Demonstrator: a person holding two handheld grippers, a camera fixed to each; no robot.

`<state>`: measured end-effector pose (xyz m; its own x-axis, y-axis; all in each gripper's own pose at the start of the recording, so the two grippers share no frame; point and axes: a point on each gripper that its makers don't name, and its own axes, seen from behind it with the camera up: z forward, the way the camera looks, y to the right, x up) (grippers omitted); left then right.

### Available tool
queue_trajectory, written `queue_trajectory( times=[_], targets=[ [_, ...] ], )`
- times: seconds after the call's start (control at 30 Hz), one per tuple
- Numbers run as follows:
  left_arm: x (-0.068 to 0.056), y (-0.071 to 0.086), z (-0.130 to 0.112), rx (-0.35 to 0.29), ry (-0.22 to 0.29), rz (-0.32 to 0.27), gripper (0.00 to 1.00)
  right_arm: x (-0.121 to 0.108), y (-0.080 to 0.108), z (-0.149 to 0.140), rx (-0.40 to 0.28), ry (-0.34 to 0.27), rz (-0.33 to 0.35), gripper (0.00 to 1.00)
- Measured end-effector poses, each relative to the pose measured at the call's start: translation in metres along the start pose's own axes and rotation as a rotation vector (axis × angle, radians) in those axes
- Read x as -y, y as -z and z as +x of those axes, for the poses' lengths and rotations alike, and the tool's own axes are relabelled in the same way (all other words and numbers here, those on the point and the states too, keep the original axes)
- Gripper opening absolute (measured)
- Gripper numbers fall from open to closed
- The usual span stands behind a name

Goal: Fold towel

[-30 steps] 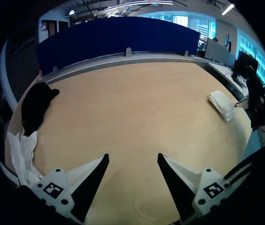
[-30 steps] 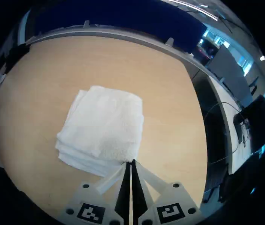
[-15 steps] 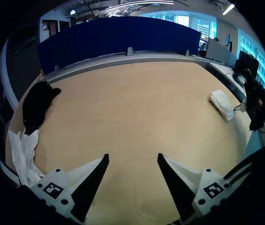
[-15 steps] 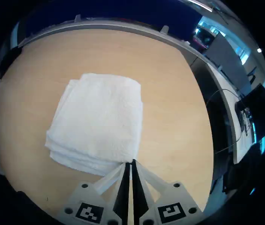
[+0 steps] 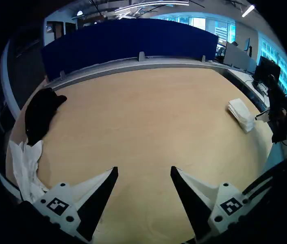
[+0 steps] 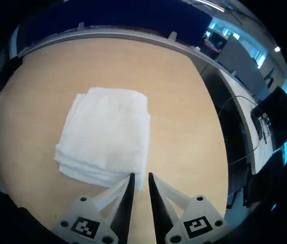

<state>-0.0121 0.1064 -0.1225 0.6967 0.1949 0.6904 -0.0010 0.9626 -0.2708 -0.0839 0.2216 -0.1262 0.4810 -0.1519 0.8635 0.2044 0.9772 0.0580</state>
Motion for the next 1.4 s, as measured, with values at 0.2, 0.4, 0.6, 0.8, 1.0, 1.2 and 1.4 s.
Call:
queue_trajectory(
  times=[0.2,0.4,0.6,0.8,1.0,1.2,1.4],
  targets=[
    [0.000,0.001,0.002,-0.002,0.003,-0.003,0.96,0.006,0.007,0.003,-0.024,-0.034,0.015,0.69],
    [0.000,0.001,0.005,-0.005,0.005,-0.003,0.96,0.008,0.012,0.007,-0.046,-0.046,0.011,0.86],
    [0.001,0.000,0.008,-0.013,0.011,-0.003,0.96,0.012,0.018,0.013,-0.071,-0.057,0.009,0.98],
    [0.005,-0.002,0.011,-0.024,0.027,0.000,0.96,0.021,0.032,0.041,-0.189,-0.091,0.007,1.00],
    [0.007,-0.004,0.017,-0.042,0.041,0.005,0.96,0.025,0.051,0.078,-0.341,-0.138,-0.011,1.00],
    [0.009,-0.005,0.023,-0.060,0.052,0.005,0.96,0.036,0.071,0.107,-0.483,-0.190,0.013,1.00],
    [0.011,-0.006,0.031,-0.087,0.059,0.005,0.96,0.040,0.083,0.125,-0.557,-0.219,0.014,1.00]
  ],
)
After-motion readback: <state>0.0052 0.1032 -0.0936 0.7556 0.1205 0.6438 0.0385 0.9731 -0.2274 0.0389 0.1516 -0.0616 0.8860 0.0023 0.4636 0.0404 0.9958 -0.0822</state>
